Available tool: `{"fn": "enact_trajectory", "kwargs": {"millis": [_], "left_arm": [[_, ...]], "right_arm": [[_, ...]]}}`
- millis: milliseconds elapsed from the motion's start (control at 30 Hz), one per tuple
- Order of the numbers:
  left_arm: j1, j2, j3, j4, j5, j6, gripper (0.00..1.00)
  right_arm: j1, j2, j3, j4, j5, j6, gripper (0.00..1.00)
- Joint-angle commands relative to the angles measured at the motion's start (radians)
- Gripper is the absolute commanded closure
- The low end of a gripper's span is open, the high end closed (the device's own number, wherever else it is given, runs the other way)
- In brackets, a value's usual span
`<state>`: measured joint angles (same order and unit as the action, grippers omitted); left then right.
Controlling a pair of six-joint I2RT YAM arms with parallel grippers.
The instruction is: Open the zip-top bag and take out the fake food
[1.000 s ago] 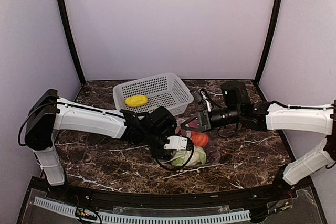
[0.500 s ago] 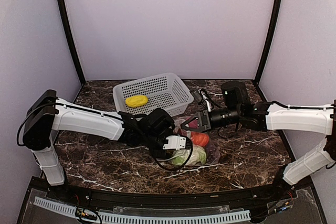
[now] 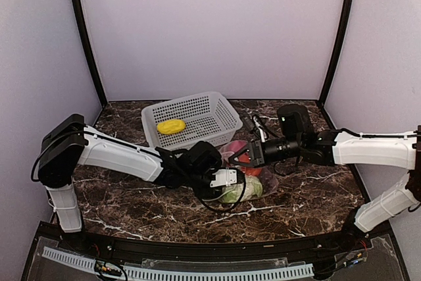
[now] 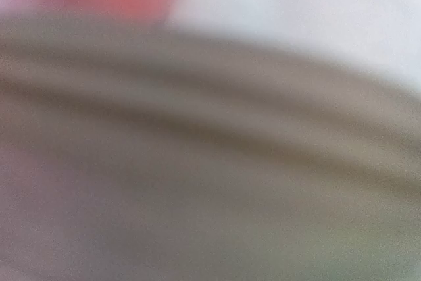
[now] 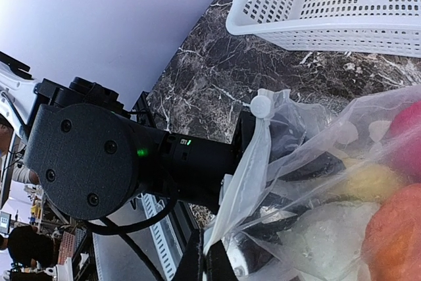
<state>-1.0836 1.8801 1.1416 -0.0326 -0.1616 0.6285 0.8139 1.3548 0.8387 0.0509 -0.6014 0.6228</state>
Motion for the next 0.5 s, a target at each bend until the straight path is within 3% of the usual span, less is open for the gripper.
{"fn": "enact_trajectory", "kwargs": {"millis": [0,133,267,367,467], "left_arm": [[0.030,0.043,-0.017,-0.057,-0.017,-0.065,0.37],[0.029,0.023,-0.028,-0.067,-0.041,-0.074,0.50],[0.026,-0.024,-0.049,-0.058,-0.078,-0.067,0.55],[0.018,-0.067,-0.060,-0.058,-0.107,-0.073,0.56],[0.018,-0.106,-0.099,-0.001,-0.135,-0.130,0.48]], "right_arm": [[0.001,-0.029,0.000,0.051,-0.036,0.003,1.00],[0.001,-0.027,0.000,0.049,-0.034,0.000,1.00],[0.001,-0.023,0.000,0.052,-0.031,0.001,1.00],[0.001,-0.020,0.000,0.052,-0.021,0.002,1.00],[0.001,-0.021,-0.006,0.063,-0.018,0.010,1.00]]}}
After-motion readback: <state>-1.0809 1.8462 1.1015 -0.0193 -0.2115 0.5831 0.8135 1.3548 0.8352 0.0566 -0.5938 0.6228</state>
